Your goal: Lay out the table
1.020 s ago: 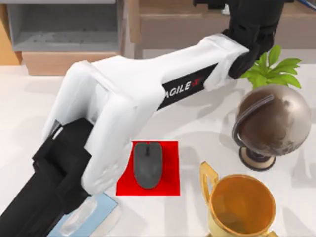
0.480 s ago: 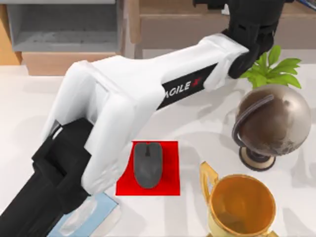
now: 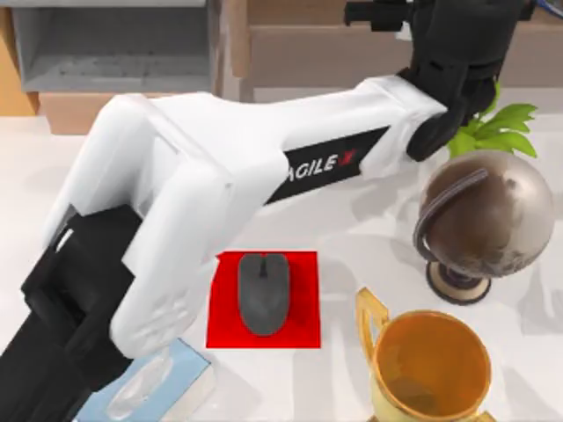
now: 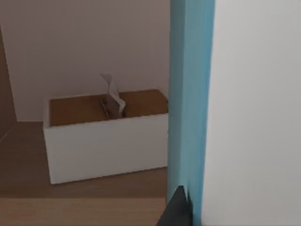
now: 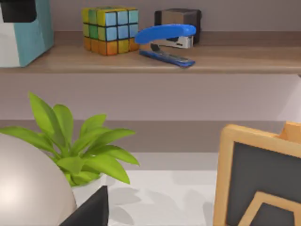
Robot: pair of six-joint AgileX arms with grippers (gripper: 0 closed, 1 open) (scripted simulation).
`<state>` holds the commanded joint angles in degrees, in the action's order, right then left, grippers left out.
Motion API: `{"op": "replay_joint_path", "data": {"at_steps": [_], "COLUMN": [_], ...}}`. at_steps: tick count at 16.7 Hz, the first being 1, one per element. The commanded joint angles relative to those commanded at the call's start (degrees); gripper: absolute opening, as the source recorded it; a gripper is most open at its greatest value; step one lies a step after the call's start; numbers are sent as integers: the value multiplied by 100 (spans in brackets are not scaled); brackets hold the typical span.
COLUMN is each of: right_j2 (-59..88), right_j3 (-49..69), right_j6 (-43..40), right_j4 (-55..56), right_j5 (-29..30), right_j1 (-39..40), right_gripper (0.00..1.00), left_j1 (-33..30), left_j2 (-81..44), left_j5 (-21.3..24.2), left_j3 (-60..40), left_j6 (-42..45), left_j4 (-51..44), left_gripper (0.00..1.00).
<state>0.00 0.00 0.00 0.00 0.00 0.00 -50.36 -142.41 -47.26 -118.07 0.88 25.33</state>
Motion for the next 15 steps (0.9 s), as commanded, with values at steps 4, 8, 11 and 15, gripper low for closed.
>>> {"op": "replay_joint_path", "data": {"at_steps": [4,8,11,15], "right_j2": [0,0,0,0], "right_j3": [0,0,0,0], "right_j6": [0,0,0,0], "right_j4": [0,0,0,0], "right_j5": [0,0,0,0], "right_j1": [0,0,0,0], "right_gripper": [100,100,100,100], "left_j1": [-39,-14,-18,98], "left_j2": [91,186,675,1873], "left_j5": [-63,81,557,1460], "left_j3": [93,243,942,2610], "left_j6": [5,76,351,1136], "left_j4": [74,74,162,381], "left_gripper": [0,0,0,0]}}
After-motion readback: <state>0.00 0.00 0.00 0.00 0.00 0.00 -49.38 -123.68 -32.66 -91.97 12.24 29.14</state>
